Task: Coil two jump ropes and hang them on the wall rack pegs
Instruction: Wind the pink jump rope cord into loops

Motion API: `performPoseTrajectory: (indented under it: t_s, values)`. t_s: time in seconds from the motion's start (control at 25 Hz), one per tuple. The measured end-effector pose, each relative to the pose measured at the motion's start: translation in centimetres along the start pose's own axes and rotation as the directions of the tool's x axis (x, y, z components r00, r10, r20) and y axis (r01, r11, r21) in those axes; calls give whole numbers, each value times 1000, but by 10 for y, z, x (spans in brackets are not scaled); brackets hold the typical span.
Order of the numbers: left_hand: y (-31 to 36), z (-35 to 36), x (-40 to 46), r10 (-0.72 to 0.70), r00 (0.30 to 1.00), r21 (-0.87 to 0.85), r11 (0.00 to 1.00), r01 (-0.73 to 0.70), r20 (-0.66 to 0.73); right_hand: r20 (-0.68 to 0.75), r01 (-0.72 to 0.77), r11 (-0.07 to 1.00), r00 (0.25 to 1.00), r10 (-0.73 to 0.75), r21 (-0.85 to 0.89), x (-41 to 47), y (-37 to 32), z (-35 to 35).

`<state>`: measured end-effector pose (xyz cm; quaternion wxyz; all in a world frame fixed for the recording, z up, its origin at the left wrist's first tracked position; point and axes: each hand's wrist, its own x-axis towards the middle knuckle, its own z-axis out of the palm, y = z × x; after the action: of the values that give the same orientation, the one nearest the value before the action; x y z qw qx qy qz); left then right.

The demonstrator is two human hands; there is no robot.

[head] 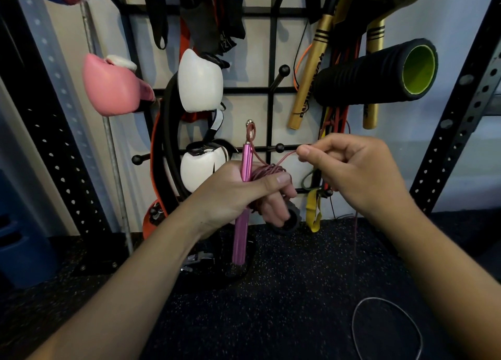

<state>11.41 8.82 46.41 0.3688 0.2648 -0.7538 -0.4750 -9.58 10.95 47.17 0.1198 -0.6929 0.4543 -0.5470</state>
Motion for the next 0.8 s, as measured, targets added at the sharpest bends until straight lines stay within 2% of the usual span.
performPoseTrajectory:
  t_s: [0.08,0.16,0.2,0.24,0.28,0.32,0.36,0.4,0.44,0.48,0.52,0.56,0.6,0.64,0.68,0.76,0.8]
  values:
    - [0,-1,-1,2,1000,-63,998,0,25,-21,-9,1000,1000,8,-23,-1,-1,-1]
    - [-1,-2,-5,-1,990,-227,973,34,143,-34,-8,1000,999,7,-18,1,1,-1]
    - [-1,-3,-7,44,965,-396,916,64,258,-30,-22,999,999,23,24,1,3,0]
    - [1,-3,-9,142,923,-600,792,111,359,-8,-69,993,997,71,93,1,8,2]
    - [3,-5,-9,248,889,-765,625,158,386,36,-148,975,989,144,163,-2,12,5]
    - [7,-8,-9,315,884,-866,469,172,345,101,-245,950,968,229,195,-6,17,10]
    - [12,-10,-7,351,893,-920,363,148,282,183,-336,922,935,303,194,-12,22,16]
    - [18,-10,-4,361,909,-942,325,89,210,280,-409,896,892,354,173,-18,26,21]
    - [23,-11,-1,326,939,-925,379,-27,106,384,-459,874,844,374,160,-24,29,27]
    - [27,-12,0,253,966,-823,539,-180,-45,479,-472,871,801,361,133,-28,27,31]
    - [26,-15,0,199,955,-584,758,-292,-219,541,-439,894,775,327,89,-30,23,34]
    - [22,-17,1,206,921,-250,922,-296,-330,584,-380,924,760,286,41,-30,15,34]
    - [17,-20,1,228,905,79,974,-214,-360,606,-312,950,756,247,2,-28,6,32]
    - [10,-22,3,227,915,326,939,-114,-334,613,-256,967,760,213,-19,-26,-4,28]
    - [4,-22,2,199,936,483,875,-37,-289,606,-198,979,775,179,-36,-22,-13,22]
    - [-3,-20,-1,138,971,608,794,11,-197,565,-52,995,820,91,-84,-16,-25,10]
    - [-4,-18,-1,116,983,597,802,-7,-145,504,-1,994,862,56,-110,-14,-29,6]
